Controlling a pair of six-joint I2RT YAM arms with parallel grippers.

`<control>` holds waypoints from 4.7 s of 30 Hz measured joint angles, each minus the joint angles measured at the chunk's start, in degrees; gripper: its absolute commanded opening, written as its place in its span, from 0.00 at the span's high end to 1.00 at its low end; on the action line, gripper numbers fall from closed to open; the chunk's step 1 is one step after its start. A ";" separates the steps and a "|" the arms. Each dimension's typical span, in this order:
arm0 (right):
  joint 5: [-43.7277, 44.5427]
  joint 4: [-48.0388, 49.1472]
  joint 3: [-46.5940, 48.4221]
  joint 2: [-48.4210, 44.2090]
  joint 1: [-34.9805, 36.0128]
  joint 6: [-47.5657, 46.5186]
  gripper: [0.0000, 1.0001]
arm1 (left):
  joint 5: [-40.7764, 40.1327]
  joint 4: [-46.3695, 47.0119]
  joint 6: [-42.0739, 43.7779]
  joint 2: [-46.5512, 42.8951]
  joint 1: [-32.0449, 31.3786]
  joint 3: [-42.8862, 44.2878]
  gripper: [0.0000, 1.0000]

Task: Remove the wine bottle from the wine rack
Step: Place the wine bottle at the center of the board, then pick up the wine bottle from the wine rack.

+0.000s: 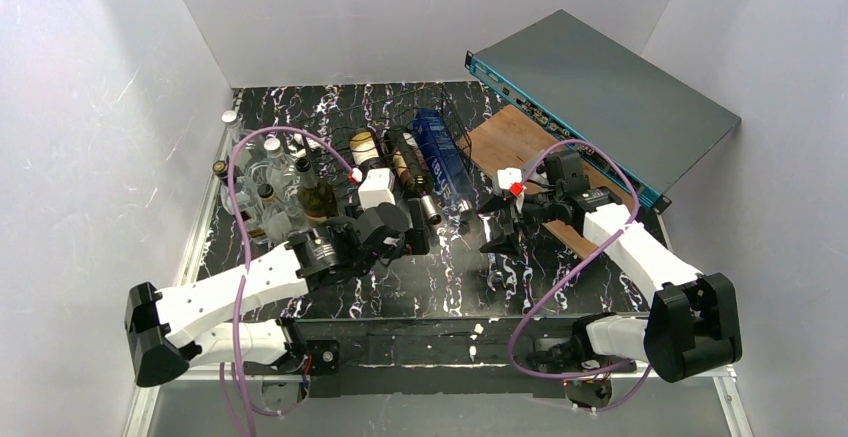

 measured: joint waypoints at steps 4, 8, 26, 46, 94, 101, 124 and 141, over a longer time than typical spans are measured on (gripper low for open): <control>0.17 -0.09 -0.13 0.31 -0.02 -0.20 0.02 | -4.52 -0.17 -2.80 3.32 0.00 0.07 0.02; 0.44 -0.07 -0.13 0.66 -0.02 -0.42 0.02 | -8.98 -0.90 -4.46 8.07 -0.02 0.46 0.03; 0.63 -3.15 -0.13 2.54 -0.02 -4.35 0.02 | -16.65 11.10 2.21 18.32 5.66 -1.51 0.16; 0.79 -3.30 -0.13 2.60 -0.02 -5.31 0.02 | -17.38 22.80 2.97 26.86 12.33 -6.84 0.35; 1.07 -6.51 -0.11 4.39 -0.13 -8.81 0.02 | -14.34 33.83 1.46 37.64 17.09 -6.86 0.74; 1.11 -6.58 -0.11 4.39 -0.13 -8.92 0.02 | -14.19 33.81 1.97 37.48 17.14 -6.88 1.00; 1.11 -7.52 -0.09 4.39 -0.13 -9.14 0.02 | -18.27 19.50 -0.17 30.32 7.87 -8.85 1.00; 1.11 -7.56 -0.09 4.39 -0.13 -9.97 0.02 | -19.76 1.55 -14.91 18.36 -4.00 -11.80 1.00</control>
